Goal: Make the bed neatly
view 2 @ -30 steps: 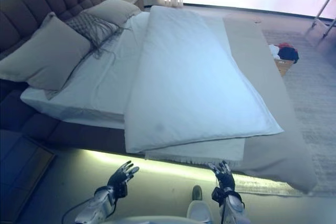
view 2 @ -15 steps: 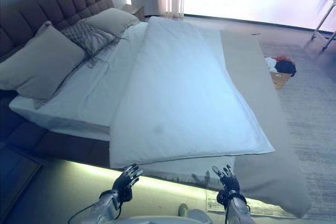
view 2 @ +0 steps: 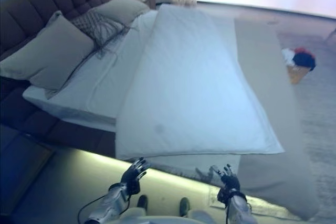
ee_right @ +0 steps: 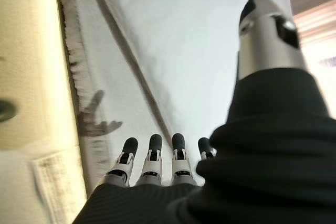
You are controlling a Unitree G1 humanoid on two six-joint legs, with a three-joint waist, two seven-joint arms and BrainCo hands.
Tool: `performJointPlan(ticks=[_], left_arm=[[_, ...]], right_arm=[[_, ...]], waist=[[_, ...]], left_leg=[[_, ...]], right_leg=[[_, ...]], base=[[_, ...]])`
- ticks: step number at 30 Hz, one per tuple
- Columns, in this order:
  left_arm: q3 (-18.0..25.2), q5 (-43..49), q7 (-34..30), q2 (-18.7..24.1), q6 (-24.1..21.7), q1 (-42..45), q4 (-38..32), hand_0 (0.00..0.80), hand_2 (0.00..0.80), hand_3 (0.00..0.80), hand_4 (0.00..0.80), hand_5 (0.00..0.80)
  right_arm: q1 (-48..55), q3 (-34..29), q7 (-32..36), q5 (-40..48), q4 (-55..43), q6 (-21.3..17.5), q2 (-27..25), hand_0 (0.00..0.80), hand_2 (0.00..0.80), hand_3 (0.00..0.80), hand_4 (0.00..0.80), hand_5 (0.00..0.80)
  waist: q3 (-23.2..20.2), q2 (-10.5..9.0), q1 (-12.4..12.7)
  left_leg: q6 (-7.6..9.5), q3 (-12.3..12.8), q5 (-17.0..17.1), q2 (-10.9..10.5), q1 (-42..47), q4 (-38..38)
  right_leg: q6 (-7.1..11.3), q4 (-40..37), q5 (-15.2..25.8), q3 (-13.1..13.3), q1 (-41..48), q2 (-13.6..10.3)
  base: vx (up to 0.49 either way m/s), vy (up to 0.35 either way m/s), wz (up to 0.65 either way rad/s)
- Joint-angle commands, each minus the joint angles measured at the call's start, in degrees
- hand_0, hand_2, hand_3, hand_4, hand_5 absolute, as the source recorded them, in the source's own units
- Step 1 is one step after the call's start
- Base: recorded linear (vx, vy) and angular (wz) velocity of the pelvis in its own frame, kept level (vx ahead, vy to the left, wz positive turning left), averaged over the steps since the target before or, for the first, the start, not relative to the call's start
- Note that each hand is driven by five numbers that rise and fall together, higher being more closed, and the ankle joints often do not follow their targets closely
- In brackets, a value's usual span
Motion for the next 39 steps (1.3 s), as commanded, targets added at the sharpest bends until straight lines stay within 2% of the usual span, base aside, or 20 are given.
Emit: performJointPlan(ticks=[1, 2, 4, 7, 12, 14, 15, 16, 18, 20, 23, 25, 27, 29, 31, 36, 39], left_arm=[[1.67, -0.71, -1.85, -0.46, -3.02, -1.13, -2.35, 0.0, 0.0, 0.0, 0.0, 0.0], [1.58, -0.59, -1.8, -0.26, -2.87, -1.24, -2.24, 0.0, 0.0, 0.0, 0.0, 0.0], [0.94, -0.55, -1.01, 0.11, -3.04, -1.99, -1.17, 0.0, 0.0, 0.0, 0.0, 0.0], [1.38, -1.12, 0.32, 1.72, -3.69, -1.96, -1.28, 0.0, 0.0, 0.0, 0.0, 0.0], [2.05, -0.12, -0.27, 3.39, -2.11, -2.58, -0.72, 0.0, 0.0, 0.0, 0.0, 0.0], [1.73, 0.19, -1.19, 3.54, -1.31, -3.39, 0.29, 0.0, 0.0, 0.0, 0.0, 0.0], [1.6, 0.66, -1.57, 3.55, -1.02, -3.54, 0.66, 0.0, 0.0, 0.0, 0.0, 0.0], [1.49, 1.09, -2.0, 3.59, -0.63, -3.55, 0.64, 0.0, 0.0, 0.0, 0.0, 0.0], [1.23, 1.13, -2.55, 3.65, -0.3, -3.45, 0.28, 0.0, 0.0, 0.0, 0.0, 0.0], [0.64, 1.01, -2.95, 3.56, -0.12, -2.88, -1.08, 0.0, 0.0, 0.0, 0.0, 0.0], [-0.56, 0.92, -3.04, 3.58, -0.15, -3.03, -2.04, 0.0, 0.0, 0.0, 0.0, 0.0], [-1.12, 0.35, -2.81, 3.62, -0.49, -3.31, -2.38, 0.0, 0.0, 0.0, 0.0, 0.0], [-0.82, 0.07, -2.79, 3.66, -0.86, -2.6, -3.08, 0.0, 0.0, 0.0, 0.0, 0.0], [-0.29, 0.27, -2.76, 3.59, -1.81, -1.39, -3.28, 0.0, 0.0, 0.0, 0.0, 0.0], [-0.61, 0.63, -2.3, 3.19, -2.5, -0.84, -2.64, 0.0, 0.0, 0.0, 0.0, 0.0], [-0.71, 1.73, -3.21, 2.44, -2.39, -0.65, -0.59, 0.0, 0.0, 0.0, 0.0, 0.0], [-1.46, 1.94, -3.3, 2.27, -2.89, -0.5, 0.3, 0.0, 0.0, 0.0, 0.0, 0.0]], right_arm=[[2.0, -2.01, 1.71, 1.33, -3.74, -2.2, -1.4, 0.0, 0.0, 0.0, 0.0, 0.0], [1.87, -2.22, 1.53, 2.25, -2.91, -2.29, -1.15, 0.0, 0.0, 0.0, 0.0, 0.0], [0.9, -3.06, 0.49, 4.4, -0.14, -2.5, 0.01, 0.0, 0.0, 0.0, 0.0, 0.0], [-1.26, -3.44, 0.95, 3.98, 2.11, -3.56, 1.19, 0.0, 0.0, 0.0, 0.0, 0.0], [-1.96, -2.51, -0.81, 2.09, 0.05, -4.63, 2.14, 0.0, 0.0, 0.0, 0.0, 0.0], [-1.84, -2.58, -1.17, 1.98, 0.65, -5.31, 2.28, 0.0, 0.0, 0.0, 0.0, 0.0], [-1.63, -2.52, -1.13, 2.38, 0.91, -5.81, 2.27, 0.0, 0.0, 0.0, 0.0, 0.0], [-1.38, -2.42, -1.45, 2.89, 0.59, -5.94, 2.14, 0.0, 0.0, 0.0, 0.0, 0.0], [-0.96, -2.22, -2.3, 3.02, -0.18, -5.66, 1.98, 0.0, 0.0, 0.0, 0.0, 0.0], [0.1, -2.68, -3.27, 3.17, -1.26, -5.1, 1.75, 0.0, 0.0, 0.0, 0.0, 0.0], [0.2, -4.19, -1.9, 6.55, 1.39, -5.99, 1.4, 0.0, 0.0, 0.0, 0.0, 0.0], [-1.03, -4.95, -1.0, 8.25, 3.41, -6.24, 1.34, 0.0, 0.0, 0.0, 0.0, 0.0], [-2.13, -6.04, -0.26, 9.88, 5.14, -5.77, 1.42, 0.0, 0.0, 0.0, 0.0, 0.0], [-2.86, -7.15, 0.58, 11.53, 6.86, -5.17, 1.58, 0.0, 0.0, 0.0, 0.0, 0.0], [-3.78, -8.25, 2.24, 13.3, 10.21, -5.32, 1.68, 0.0, 0.0, 0.0, 0.0, 0.0], [-5.73, -8.28, 3.14, 14.32, 14.94, -4.98, 1.51, 0.0, 0.0, 0.0, 0.0, 0.0], [-7.13, -8.23, 3.27, 13.71, 17.44, -3.62, 0.8, 0.0, 0.0, 0.0, 0.0, 0.0]], waist=[[-3.15, -0.56, -0.61], [-3.26, -0.47, -0.49], [-3.45, -0.62, -0.09], [-3.55, -0.88, 1.05], [-4.79, -0.11, 1.81], [-5.21, 0.26, 1.59], [-4.89, 1.27, 1.25], [-4.44, 1.69, 0.83], [-3.9, 1.95, 0.15], [-3.29, 1.38, -1.21], [-2.43, -0.09, -3.02], [-2.1, -0.52, -3.19], [-2.06, -0.93, -2.56], [-2.17, -1.09, -1.73], [-2.61, -1.28, -1.21], [-3.04, -1.46, -0.51], [-2.43, -2.03, -0.06]], left_leg=[[2.01, -0.85, 9.39, -1.31, -6.5, -4.54], [2.28, -0.74, 9.14, -1.85, -6.44, -4.38], [3.64, -0.8, 7.18, -4.26, -7.38, -0.59], [6.38, -0.51, 5.0, -7.09, -6.32, 1.93], [8.96, -1.87, 3.72, -10.08, -4.54, 1.49], [10.0, -1.87, 2.8, -11.27, -3.47, 1.7], [10.43, -1.6, 2.2, -11.07, -1.96, 1.76], [10.66, -1.08, 1.79, -11.03, -0.56, 1.73], [10.59, -0.38, 1.52, -10.89, 1.01, 1.37], [9.93, 0.67, 1.0, -10.93, 2.96, 0.51], [8.95, 0.78, -1.48, -10.92, 5.97, -0.61], [8.64, 0.58, -2.58, -10.64, 6.99, -1.08], [8.16, 1.32, -3.23, -9.91, 7.85, -1.31], [7.55, 2.79, -3.4, -8.68, 8.72, -1.58], [7.18, 2.88, -3.57, -8.01, 8.76, -1.49], [6.0, 2.49, -3.97, -6.03, 8.34, 0.67], [5.31, 2.41, -5.52, -4.79, 6.77, 7.3]], right_leg=[[6.38, -15.85, 5.65, -0.77, 16.32, -6.44], [6.7, -15.24, 5.4, -0.98, 16.43, -6.96], [7.92, -12.35, 6.17, -0.98, 16.22, -9.04], [9.96, -6.7, 11.04, -2.66, 14.26, -12.83], [9.44, -1.3, 15.9, -1.76, 13.07, -15.14], [9.74, 5.19, 19.68, -1.51, 10.41, -15.45], [9.34, 12.23, 21.35, -2.46, 6.99, -15.66], [8.71, 15.43, 21.45, -2.95, 3.83, -15.87], [7.91, 15.05, 20.57, -4.05, 1.18, -15.78], [7.84, 5.21, 19.94, -5.69, -0.26, -14.51], [9.11, -10.3, 20.95, -4.57, -0.66, -13.35], [9.87, -13.99, 22.25, -3.84, -0.51, -12.93], [10.51, -15.19, 22.63, -5.05, 0.14, -13.07], [10.8, -15.79, 21.55, -7.43, 1.46, -12.94], [10.97, -17.39, 20.39, -7.63, 2.88, -12.18], [9.68, -16.15, 17.93, -7.51, 3.85, -10.55], [8.37, -14.89, 16.78, -8.55, 3.61, -10.45]], base=[[0.345, 0.257, -0.09], [0.392, 0.3, -0.1], [0.318, 0.258, 0.07], [0.279, 0.215, 0.13], [0.227, 0.194, -0.1], [0.169, 0.223, -0.07], [0.151, 0.241, -0.02], [0.134, 0.218, -0.08], [0.146, 0.083, -0.13], [0.187, -0.062, -0.14], [0.2, -0.158, -0.16], [0.157, -0.148, -0.04], [0.169, -0.161, 0.07], [0.16, -0.178, 0.08], [0.167, -0.223, 0.05], [0.179, -0.215, -0.03], [0.159, -0.197, 0.14]])
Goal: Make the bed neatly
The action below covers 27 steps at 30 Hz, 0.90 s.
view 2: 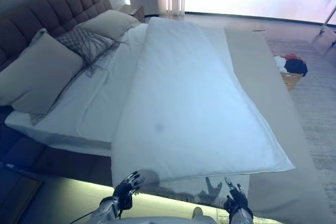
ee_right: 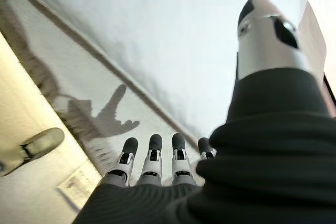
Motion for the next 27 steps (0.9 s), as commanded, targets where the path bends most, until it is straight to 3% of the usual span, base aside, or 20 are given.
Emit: performJointPlan(ticks=[1, 4, 7, 9, 10, 13, 15, 17, 18, 19, 22, 27], left_arm=[[-0.64, 1.25, -1.18, 0.79, -3.96, -2.63, -0.93, 0.0, 0.0, 0.0, 0.0, 0.0], [-0.72, 0.65, -1.48, 0.96, -4.86, -1.79, -1.53, 0.0, 0.0, 0.0, 0.0, 0.0], [-2.43, -0.88, -1.46, 1.81, -5.74, -2.61, -3.65, 0.0, 0.0, 0.0, 0.0, 0.0], [-3.75, -1.17, -1.06, 1.99, -6.65, -4.6, -3.99, 0.0, 0.0, 0.0, 0.0, 0.0], [-4.07, -1.23, -0.99, 1.95, -6.86, -5.92, -3.55, 0.0, 0.0, 0.0, 0.0, 0.0], [-4.63, -2.22, -1.06, 2.49, -5.89, -9.43, -3.45, 0.0, 0.0, 0.0, 0.0, 0.0], [-5.11, -2.39, -0.63, 3.94, -5.81, -10.55, -5.34, 0.0, 0.0, 0.0, 0.0, 0.0], [-5.27, -3.0, 0.51, 4.94, -6.56, -10.67, -7.16, 0.0, 0.0, 0.0, 0.0, 0.0], [-5.59, -3.61, 1.5, 5.48, -7.28, -10.64, -8.14, 0.0, 0.0, 0.0, 0.0, 0.0], [-5.55, -4.35, 2.25, 6.14, -7.84, -11.22, -8.8, 0.0, 0.0, 0.0, 0.0, 0.0], [-4.71, -6.64, 4.12, 7.13, -7.71, -14.09, -9.17, 0.0, 0.0, 0.0, 0.0, 0.0], [-4.64, -7.16, 3.72, 7.11, -6.28, -17.68, -9.22, 0.0, 0.0, 0.0, 0.0, 0.0]], right_arm=[[-4.17, -0.08, 1.29, 1.02, 2.71, -1.29, -0.75, 0.0, 0.0, 0.0, 0.0, 0.0], [-5.49, 0.1, 1.89, 2.41, 2.77, -1.03, -2.09, 0.0, 0.0, 0.0, 0.0, 0.0], [-8.35, -1.32, 4.63, 8.45, 3.28, -1.61, -3.73, 0.0, 0.0, 0.0, 0.0, 0.0], [-11.68, -2.11, 6.95, 13.71, 5.19, -2.82, -4.66, 0.0, 0.0, 0.0, 0.0, 0.0], [-13.41, -2.62, 7.85, 15.24, 6.61, -3.11, -5.07, 0.0, 0.0, 0.0, 0.0, 0.0], [-17.36, -4.06, 9.33, 17.53, 8.16, -3.58, -6.0, 0.0, 0.0, 0.0, 0.0, 0.0], [-18.31, -4.31, 11.0, 21.1, 5.79, -3.16, -6.33, 0.0, 0.0, 0.0, 0.0, 0.0], [-19.26, -4.76, 11.92, 21.91, 3.7, -2.48, -6.6, 0.0, 0.0, 0.0, 0.0, 0.0], [-20.13, -4.44, 11.24, 21.74, 2.45, -2.15, -6.76, 0.0, 0.0, 0.0, 0.0, 0.0], [-21.5, -4.14, 11.25, 21.21, 2.34, -2.01, -6.9, 0.0, 0.0, 0.0, 0.0, 0.0], [-26.64, -3.91, 10.87, 20.77, 4.99, 0.3, -8.53, 0.0, 0.0, 0.0, 0.0, 0.0], [-30.44, -5.59, 11.54, 28.39, 8.38, -0.18, -9.42, 0.0, 0.0, 0.0, 0.0, 0.0]], waist=[[1.91, -2.71, 1.62], [4.36, -1.56, 2.9], [7.02, 0.91, 4.21], [9.1, 2.37, 5.86], [9.89, 2.7, 6.24], [11.42, 3.57, 6.3], [13.28, 3.79, 6.46], [15.59, 4.11, 6.21], [16.65, 3.71, 5.76], [17.57, 3.74, 5.38], [18.9, 4.15, 5.14], [19.76, 4.68, 5.89]], left_leg=[[3.24, -0.38, 0.49, -2.34, -4.4, 11.93], [1.83, -1.41, 6.69, -0.75, -11.26, 19.35], [0.18, -3.41, 9.21, 0.91, -14.61, 12.03], [-0.76, -7.18, 13.09, 1.5, -18.49, 6.25], [-0.75, -7.83, 13.11, 1.29, -19.68, 5.49], [-0.22, -6.31, 10.61, 0.16, -20.63, 5.44], [-0.21, -5.97, 9.74, -1.31, -24.23, 9.43], [0.02, -6.13, 8.11, -2.42, -26.43, 13.77], [-0.01, -6.36, 6.91, -2.78, -27.62, 15.63], [0.23, -6.34, 5.88, -2.56, -29.21, 17.44], [0.14, -5.58, 4.76, -0.98, -32.73, 19.76], [-0.38, -5.81, 5.23, -0.91, -37.47, 20.85]], right_leg=[[2.64, 7.07, -0.47, -0.32, -3.15, -4.53], [0.75, 8.15, -2.58, -0.94, -2.19, -3.25], [1.13, 9.31, -3.75, -1.69, -2.93, -3.55], [1.45, 9.17, -4.56, -1.34, -3.58, -3.92], [1.51, 9.19, -4.99, -1.5, -3.9, -4.44], [3.02, 12.07, -5.32, -3.02, -6.74, -7.66], [4.43, 16.54, -5.51, -3.02, -9.68, -10.64], [5.99, 21.69, -3.44, -1.79, -16.08, -14.23], [7.09, 20.86, -0.86, 0.17, -18.48, -15.48], [7.38, 20.79, -0.25, 1.94, -20.54, -15.46], [7.49, 20.47, -0.46, 1.4, -23.42, -15.08], [7.22, 20.78, -0.96, 0.6, -26.31, -14.76]], base=[[0.137, -0.155, 0.11], [0.072, -0.056, 0.08], [-0.037, 0.133, -0.03], [-0.057, 0.144, 0.02], [-0.072, 0.14, -0.07], [-0.043, 0.188, -0.17], [-0.044, 0.165, 0.12], [-0.042, 0.081, 0.12], [-0.078, 0.006, -0.04], [-0.089, -0.037, -0.05], [-0.1, -0.06, -0.1], [-0.042, -0.111, 0.04]])
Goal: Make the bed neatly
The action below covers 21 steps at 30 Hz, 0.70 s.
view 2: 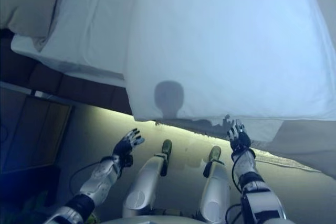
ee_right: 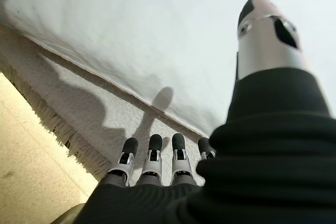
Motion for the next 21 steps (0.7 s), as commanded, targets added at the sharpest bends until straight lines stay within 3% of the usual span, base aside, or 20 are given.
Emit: performJointPlan(ticks=[1, 10, 21], left_arm=[[-0.37, -0.95, -0.17, 0.6, -1.04, 0.04, -3.55, 0.0, 0.0, 0.0, 0.0, 0.0], [-1.27, 0.12, 0.52, 1.53, -0.93, 0.77, -5.63, 0.0, 0.0, 0.0, 0.0, 0.0], [-2.22, 0.14, 0.18, 1.92, -1.77, 1.29, -8.06, 0.0, 0.0, 0.0, 0.0, 0.0]], right_arm=[[0.06, -2.86, 1.07, 7.27, 0.01, -1.09, -2.24, 0.0, 0.0, 0.0, 0.0, 0.0], [-3.88, -7.51, 0.17, 18.84, 1.81, 2.21, -6.31, 0.0, 0.0, 0.0, 0.0, 0.0], [-6.2, -7.06, -3.26, 16.98, 3.23, 2.46, -6.92, 0.0, 0.0, 0.0, 0.0, 0.0]], waist=[[-2.02, -0.59, 0.72], [-1.23, 0.31, 1.64], [-0.64, 1.48, 2.27]], left_leg=[[-1.14, -2.85, 4.46, 3.67, -5.01, 0.32], [-0.21, -2.82, 2.7, 1.86, -9.96, 4.34], [1.25, -2.59, 3.27, 0.07, -12.54, 4.67]], right_leg=[[5.96, -8.42, 9.1, 2.32, 1.63, -5.23], [5.86, -3.71, 7.71, 2.94, -4.38, -5.32], [4.91, -1.84, 7.85, 2.72, -7.87, -4.71]], base=[[-0.006, -0.087, 0.11], [0.031, -0.038, 0.11], [0.027, -0.012, 0.03]])
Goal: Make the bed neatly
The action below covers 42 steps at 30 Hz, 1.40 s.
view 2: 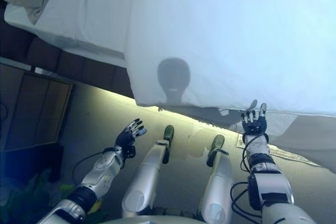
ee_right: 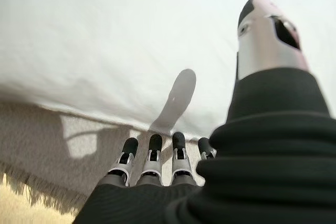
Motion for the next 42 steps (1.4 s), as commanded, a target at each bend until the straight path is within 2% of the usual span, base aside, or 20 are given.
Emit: performJointPlan(ticks=[1, 6, 11, 24, 25, 26, 27, 34, 42], left_arm=[[-1.76, 0.51, -0.21, 1.46, -2.36, 1.89, -4.0, 0.0, 0.0, 0.0, 0.0, 0.0], [-1.81, 1.19, 0.14, 1.02, -2.96, 1.78, -4.39, 0.0, 0.0, 0.0, 0.0, 0.0], [-1.4, 0.56, -0.02, 1.26, -3.18, 1.21, -4.64, 0.0, 0.0, 0.0, 0.0, 0.0], [-0.48, -1.12, -1.69, 4.37, -2.46, 2.07, -8.63, 0.0, 0.0, 0.0, 0.0, 0.0], [-0.34, -1.34, -1.87, 4.54, -2.27, 2.2, -8.89, 0.0, 0.0, 0.0, 0.0, 0.0], [-0.33, -1.57, -2.0, 4.69, -2.23, 2.33, -9.04, 0.0, 0.0, 0.0, 0.0, 0.0], [-0.29, -1.71, -2.16, 4.83, -2.18, 2.51, -9.25, 0.0, 0.0, 0.0, 0.0, 0.0], [-0.26, -1.74, -2.59, 5.29, -2.6, 3.03, -10.12, 0.0, 0.0, 0.0, 0.0, 0.0], [0.06, 0.07, -1.08, 4.66, -2.49, 2.62, -10.2, 0.0, 0.0, 0.0, 0.0, 0.0]], right_arm=[[1.36, -1.17, -0.68, -0.12, -0.66, 0.36, -2.16, 0.0, 0.0, 0.0, 0.0, 0.0], [3.03, -0.55, -1.87, -1.44, -0.9, -0.13, -0.09, 0.0, 0.0, 0.0, 0.0, 0.0], [1.63, -1.29, -1.54, -2.73, 0.41, -1.09, -1.65, 0.0, 0.0, 0.0, 0.0, 0.0], [-7.96, -4.47, -0.59, -2.74, 2.99, -0.33, -14.47, 0.0, 0.0, 0.0, 0.0, 0.0], [-8.74, -4.43, -0.65, -2.91, 3.28, -0.29, -15.24, 0.182, 0.182, 0.182, 0.182, 0.182], [-9.29, -4.36, -0.72, -3.26, 3.42, -0.13, -15.73, 0.602, 0.602, 0.602, 0.602, 0.602], [-9.76, -4.26, -0.71, -3.88, 3.42, 0.04, -16.12, 0.8, 0.8, 0.8, 0.8, 0.8], [-9.28, -3.86, -0.38, -5.01, 2.64, 1.35, -15.22, 0.8, 0.8, 0.8, 0.8, 0.8], [-5.52, -1.19, 1.79, -13.78, 0.36, -0.55, -8.21, 0.8, 0.8, 0.8, 0.8, 0.8]], waist=[[-1.35, 0.9, 1.1], [-1.18, 1.05, 1.14], [-0.68, 1.93, 1.39], [-0.27, 3.75, 2.94], [-0.28, 3.93, 3.07], [-0.27, 4.03, 3.13], [-0.25, 4.12, 3.19], [-0.25, 3.68, 3.42], [-1.35, 2.08, 3.46]], left_leg=[[1.46, -1.16, 3.38, 1.36, -2.89, 0.19], [1.69, -0.77, 4.26, 1.32, -2.99, -0.9], [1.75, -0.77, 4.55, 1.1, -3.63, -0.57], [2.13, -0.84, 5.99, 1.0, -5.94, -1.11], [2.16, -0.84, 6.07, 0.94, -6.06, -1.13], [2.16, -0.83, 6.09, 0.91, -6.13, -1.1], [2.14, -0.8, 6.09, 0.87, -6.2, -1.02], [2.07, -0.21, 5.97, 1.07, -5.47, -1.14], [1.82, 0.25, 5.14, 1.44, -1.65, -1.79]], right_leg=[[5.31, -7.63, 9.91, 3.19, 0.88, -3.07], [5.16, -7.88, 10.13, 2.76, 0.74, -3.06], [5.11, -6.66, 9.84, 2.71, -0.21, -3.41], [5.04, -4.26, 9.14, 2.07, -3.51, -3.96], [4.96, -4.02, 9.03, 2.09, -3.73, -3.95], [4.91, -3.84, 8.92, 2.12, -3.85, -3.94], [4.85, -3.66, 8.78, 2.12, -3.91, -3.95], [4.57, -3.57, 8.47, 1.21, -2.87, -4.06], [4.51, -5.49, 8.67, -0.09, 2.08, -3.74]], base=[[0.0, 0.0, 0.0], [0.0, 0.0, 0.0], [-0.006, 0.001, 0.02], [-0.007, -0.021, 0.07], [0.015, 0.002, 0.04], [0.0, 0.0, 0.0], [0.021, 0.001, 0.04], [0.01, -0.003, 0.02], [0.023, 0.004, 0.0]])
